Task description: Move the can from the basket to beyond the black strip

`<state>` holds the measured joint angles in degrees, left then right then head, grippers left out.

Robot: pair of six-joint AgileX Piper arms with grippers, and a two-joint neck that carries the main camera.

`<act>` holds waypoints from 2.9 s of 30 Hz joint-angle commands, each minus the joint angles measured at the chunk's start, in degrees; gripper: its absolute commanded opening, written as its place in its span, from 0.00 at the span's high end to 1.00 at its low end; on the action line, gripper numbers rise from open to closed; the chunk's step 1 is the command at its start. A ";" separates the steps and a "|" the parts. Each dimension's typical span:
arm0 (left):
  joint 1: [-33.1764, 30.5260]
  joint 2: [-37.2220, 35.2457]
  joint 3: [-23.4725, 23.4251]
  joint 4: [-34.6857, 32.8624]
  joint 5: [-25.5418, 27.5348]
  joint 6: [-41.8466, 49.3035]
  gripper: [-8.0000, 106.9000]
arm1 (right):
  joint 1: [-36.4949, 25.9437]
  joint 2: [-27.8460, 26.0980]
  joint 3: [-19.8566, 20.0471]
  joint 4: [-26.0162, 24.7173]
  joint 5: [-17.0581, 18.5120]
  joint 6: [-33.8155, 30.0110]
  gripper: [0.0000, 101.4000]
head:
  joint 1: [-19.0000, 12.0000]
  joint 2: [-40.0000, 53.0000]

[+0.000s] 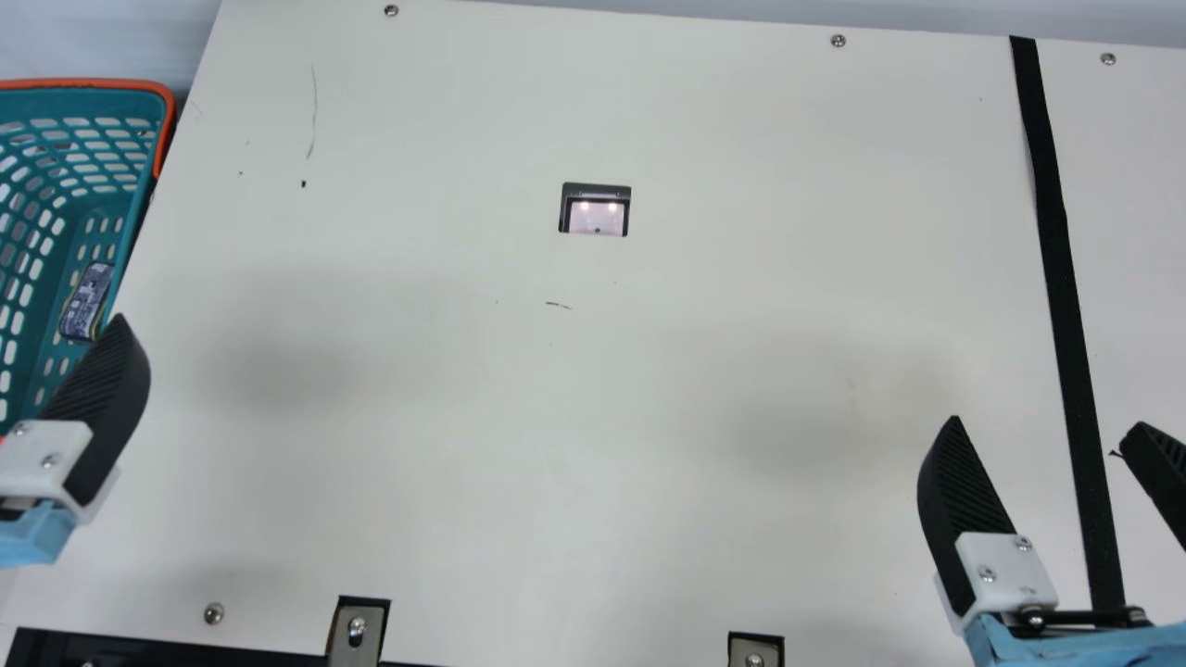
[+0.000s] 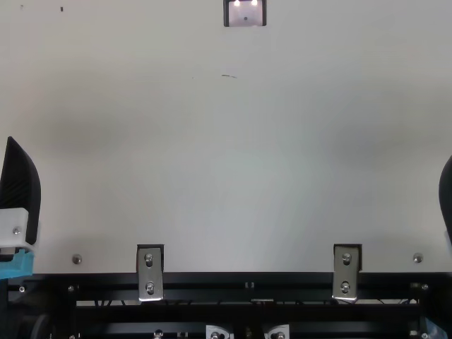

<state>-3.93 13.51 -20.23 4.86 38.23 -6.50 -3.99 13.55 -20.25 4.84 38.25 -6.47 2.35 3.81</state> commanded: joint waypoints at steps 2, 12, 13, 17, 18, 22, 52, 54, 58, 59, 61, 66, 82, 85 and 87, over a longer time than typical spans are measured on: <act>0.00 0.00 0.00 0.00 0.00 0.00 0.15 | 0.00 0.00 0.00 0.00 0.00 0.00 0.00 | -0.22 0.78; 0.00 0.00 0.00 0.00 0.00 0.00 0.15 | 0.00 0.00 0.00 0.00 0.00 0.00 0.00 | -0.56 6.55; 0.00 0.00 0.00 0.00 0.00 0.00 0.15 | 0.00 0.00 0.00 0.00 0.00 0.00 0.00 | -0.69 7.28; 0.00 0.00 0.00 0.00 0.00 0.00 0.15 | 0.00 0.00 0.00 0.00 0.00 0.00 0.00 | -1.14 10.03; 0.00 0.00 0.00 0.00 0.00 0.00 0.15 | 0.00 0.00 0.00 0.00 0.00 0.00 0.00 | -1.26 10.76; 0.00 0.00 0.00 0.00 0.00 0.00 0.15 | 0.00 0.00 0.00 0.00 0.00 0.00 0.00 | -1.72 13.54; 0.00 0.00 0.00 0.00 0.00 0.00 0.15 | 0.00 0.00 0.00 0.00 0.00 0.00 0.00 | -6.95 23.91; 0.00 0.00 0.00 0.00 0.00 0.00 0.15 | 0.00 0.00 0.00 0.00 0.00 0.00 0.00 | -6.95 23.91; 0.26 0.48 -0.14 -0.20 -0.39 0.20 0.15 | 0.00 0.00 0.00 0.00 0.00 0.00 0.00 | -6.95 23.91; 0.40 0.73 -0.27 -0.16 -0.55 0.14 0.15 | 0.00 0.00 0.00 0.00 0.00 0.00 0.00 | -6.95 23.91; 0.92 2.21 -0.90 -0.13 -1.63 -0.11 0.15 | 0.00 0.00 0.00 0.00 0.00 0.00 0.00 | -6.95 23.91; 2.02 6.35 -3.73 1.57 -3.87 -2.47 0.15 | 0.00 0.00 0.00 0.00 0.00 0.00 0.00 | -6.95 23.91; 13.71 30.65 -16.92 7.23 -8.77 -4.77 0.15 | 0.00 0.00 0.00 0.00 0.00 0.00 0.00 | -6.95 23.91; 17.39 36.15 -17.82 5.88 -10.66 -1.32 0.15 | 0.00 0.00 0.00 0.00 0.00 0.00 0.00 | -6.95 23.91; 19.74 39.68 -18.20 4.61 -11.86 1.45 0.15 | 0.00 0.00 0.00 0.00 0.00 0.00 0.00 | -6.95 23.91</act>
<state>13.56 48.20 -38.27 10.17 27.02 -7.64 -3.99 13.55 -20.25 4.84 38.25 -6.47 -3.23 26.98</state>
